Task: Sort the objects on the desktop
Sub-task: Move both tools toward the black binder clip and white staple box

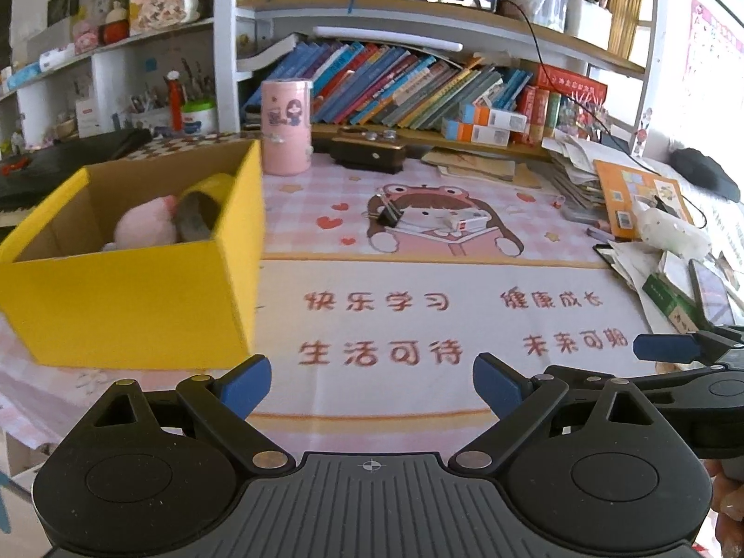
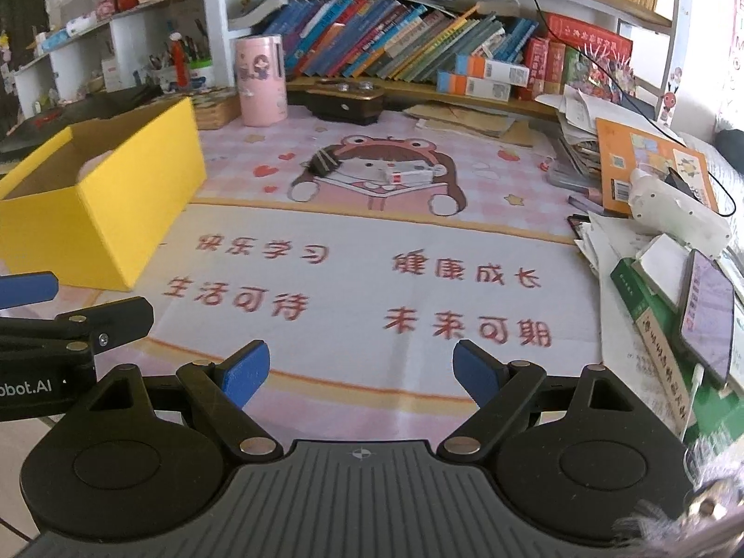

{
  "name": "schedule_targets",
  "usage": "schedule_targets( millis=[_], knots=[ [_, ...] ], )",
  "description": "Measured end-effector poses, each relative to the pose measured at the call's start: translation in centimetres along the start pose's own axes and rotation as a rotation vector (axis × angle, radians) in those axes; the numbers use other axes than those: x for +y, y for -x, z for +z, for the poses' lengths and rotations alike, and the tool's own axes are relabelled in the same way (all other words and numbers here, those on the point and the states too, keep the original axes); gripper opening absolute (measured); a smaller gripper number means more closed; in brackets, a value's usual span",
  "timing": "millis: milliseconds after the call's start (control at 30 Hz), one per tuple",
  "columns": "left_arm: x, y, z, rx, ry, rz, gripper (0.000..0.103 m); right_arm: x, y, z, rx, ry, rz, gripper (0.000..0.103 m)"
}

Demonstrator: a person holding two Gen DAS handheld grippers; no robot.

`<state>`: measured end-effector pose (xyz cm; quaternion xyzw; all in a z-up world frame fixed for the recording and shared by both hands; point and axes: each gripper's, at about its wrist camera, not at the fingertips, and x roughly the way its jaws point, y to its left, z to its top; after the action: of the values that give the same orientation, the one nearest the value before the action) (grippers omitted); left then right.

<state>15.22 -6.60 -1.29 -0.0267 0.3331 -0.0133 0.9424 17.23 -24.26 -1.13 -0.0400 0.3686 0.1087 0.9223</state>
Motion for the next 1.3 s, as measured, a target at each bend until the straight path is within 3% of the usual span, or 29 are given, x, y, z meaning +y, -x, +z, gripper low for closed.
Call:
schedule_targets(
  millis=[333,700,1300],
  knots=[
    [-3.2,-4.3,2.5,0.024,0.027,0.018,0.096,-4.6,-3.5,3.0,0.026,0.015,0.011,0.086],
    [-4.7,-7.2,5.1,0.016,0.082,0.121,0.096,-7.8,-8.1,6.8,0.006,0.062,0.076,0.086],
    [-5.1,-10.8,8.9,0.011,0.069,0.242,0.096,-7.0,-18.5,13.0,-0.052,0.178,0.163,0.086]
  ],
)
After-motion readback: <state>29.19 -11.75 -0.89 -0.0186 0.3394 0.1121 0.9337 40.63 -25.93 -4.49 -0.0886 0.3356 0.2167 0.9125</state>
